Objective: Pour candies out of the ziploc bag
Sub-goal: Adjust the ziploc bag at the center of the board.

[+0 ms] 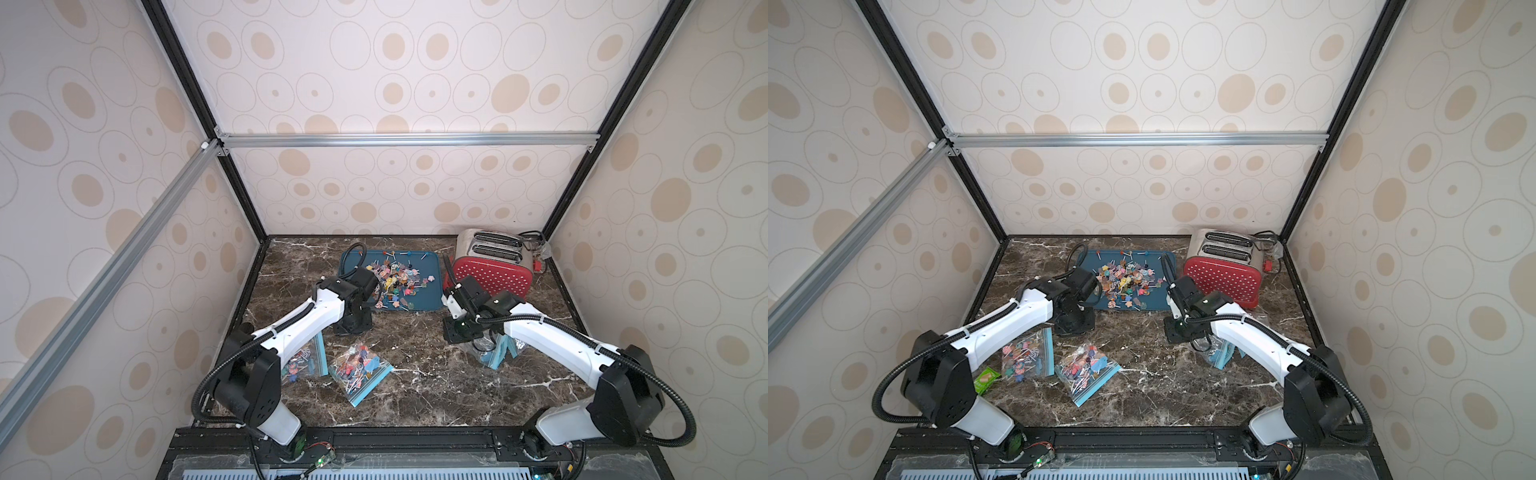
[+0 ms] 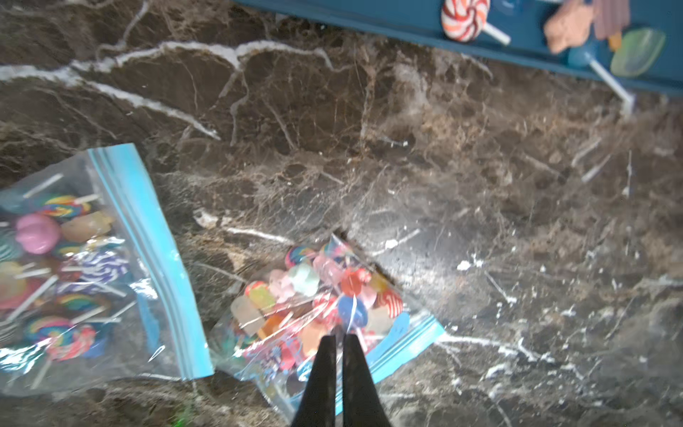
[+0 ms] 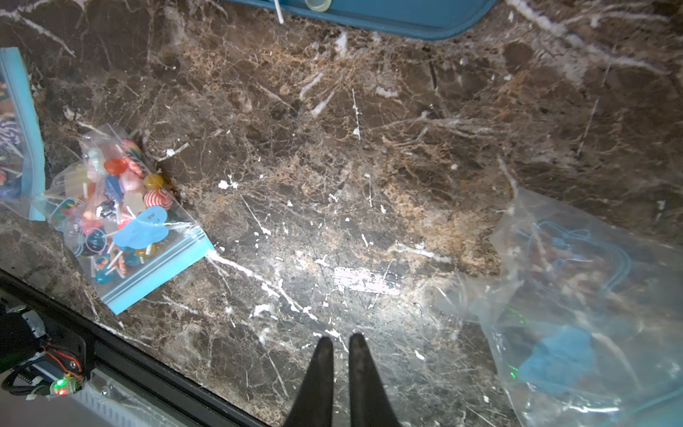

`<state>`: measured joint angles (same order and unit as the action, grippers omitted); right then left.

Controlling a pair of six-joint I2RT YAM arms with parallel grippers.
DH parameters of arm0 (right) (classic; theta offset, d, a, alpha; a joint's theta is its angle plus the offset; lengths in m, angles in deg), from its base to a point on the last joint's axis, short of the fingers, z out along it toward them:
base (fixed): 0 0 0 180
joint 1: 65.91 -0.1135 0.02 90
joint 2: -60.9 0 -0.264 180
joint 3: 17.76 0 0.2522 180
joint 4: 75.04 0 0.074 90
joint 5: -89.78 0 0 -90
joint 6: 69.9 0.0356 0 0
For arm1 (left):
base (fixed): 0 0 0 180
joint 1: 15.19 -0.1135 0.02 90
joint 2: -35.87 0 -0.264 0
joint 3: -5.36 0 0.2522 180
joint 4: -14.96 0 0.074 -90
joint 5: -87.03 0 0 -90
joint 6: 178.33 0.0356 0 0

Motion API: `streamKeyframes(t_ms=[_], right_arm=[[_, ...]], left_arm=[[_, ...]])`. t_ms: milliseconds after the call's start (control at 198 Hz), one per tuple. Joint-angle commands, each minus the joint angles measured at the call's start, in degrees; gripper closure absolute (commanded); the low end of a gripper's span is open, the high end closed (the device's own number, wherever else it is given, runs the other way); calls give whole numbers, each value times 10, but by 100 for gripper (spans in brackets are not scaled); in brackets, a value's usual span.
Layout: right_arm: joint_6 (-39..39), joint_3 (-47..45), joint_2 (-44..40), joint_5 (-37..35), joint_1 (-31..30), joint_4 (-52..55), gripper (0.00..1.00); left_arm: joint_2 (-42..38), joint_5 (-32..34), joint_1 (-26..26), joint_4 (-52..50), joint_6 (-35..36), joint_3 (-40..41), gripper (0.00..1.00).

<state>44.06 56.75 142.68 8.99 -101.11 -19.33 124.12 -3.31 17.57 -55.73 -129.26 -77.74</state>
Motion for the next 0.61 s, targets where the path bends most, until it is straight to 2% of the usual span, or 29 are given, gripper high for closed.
streamKeyframes(t_ms=[0, 146, 252, 444, 600], right_arm=[[31, -29, -13, 30, -12, 0, 87], [56, -49, -24, 20, -13, -9, 86], [64, -49, -30, 8, -13, 0, 84], [70, -44, -38, -14, -13, 20, 81], [73, -40, -42, -23, -13, 30, 81]], left_arm=[[-12, -6, 53, -80, 62, 23, 90], [0, -15, 145, -91, 67, 55, 76], [4, -19, 186, -75, 62, 69, 67], [13, -70, 205, 7, 79, 106, 59], [17, -42, 205, 53, 97, 143, 63]])
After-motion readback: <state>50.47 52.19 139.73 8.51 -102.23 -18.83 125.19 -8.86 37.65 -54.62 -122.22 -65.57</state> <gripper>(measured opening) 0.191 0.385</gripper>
